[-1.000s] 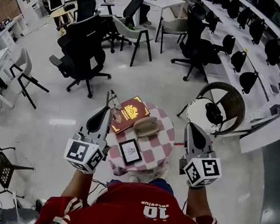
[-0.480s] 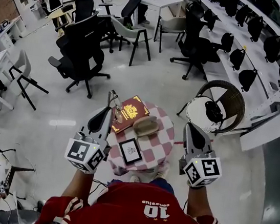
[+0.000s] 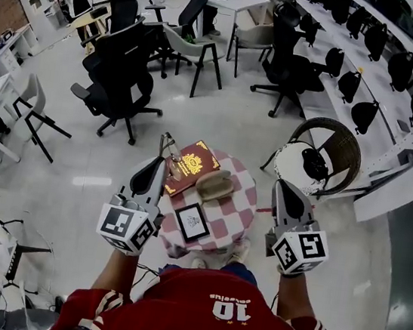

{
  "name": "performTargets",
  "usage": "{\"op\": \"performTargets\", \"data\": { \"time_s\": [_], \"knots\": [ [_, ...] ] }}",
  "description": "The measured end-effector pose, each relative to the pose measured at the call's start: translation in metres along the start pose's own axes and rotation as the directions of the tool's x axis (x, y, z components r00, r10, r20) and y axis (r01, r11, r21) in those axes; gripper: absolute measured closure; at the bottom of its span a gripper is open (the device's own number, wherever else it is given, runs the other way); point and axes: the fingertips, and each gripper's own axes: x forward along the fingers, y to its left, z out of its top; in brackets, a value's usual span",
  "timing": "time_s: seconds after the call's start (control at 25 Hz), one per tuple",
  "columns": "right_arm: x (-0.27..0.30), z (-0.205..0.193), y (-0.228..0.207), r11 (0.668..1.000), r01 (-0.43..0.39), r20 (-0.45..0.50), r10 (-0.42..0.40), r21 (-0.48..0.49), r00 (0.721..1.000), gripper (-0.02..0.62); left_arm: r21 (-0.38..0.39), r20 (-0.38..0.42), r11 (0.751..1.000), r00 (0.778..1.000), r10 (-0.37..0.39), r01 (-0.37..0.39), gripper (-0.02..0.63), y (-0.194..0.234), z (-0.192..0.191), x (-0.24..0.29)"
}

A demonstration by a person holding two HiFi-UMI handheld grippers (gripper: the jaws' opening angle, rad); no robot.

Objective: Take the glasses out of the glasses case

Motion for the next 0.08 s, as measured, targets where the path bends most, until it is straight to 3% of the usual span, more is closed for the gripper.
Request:
{"op": "performTargets", "data": {
  "time_s": [0.08],
  "knots": [
    [-0.0015, 0.0011, -0.0016, 1.000, 0.001, 0.002, -0.001, 0.001, 1.000, 0.583, -0.003, -0.001, 1.000, 1.000, 0.000, 0.000, 0.586, -0.0014, 0.0000, -0.0001]
  ]
}}
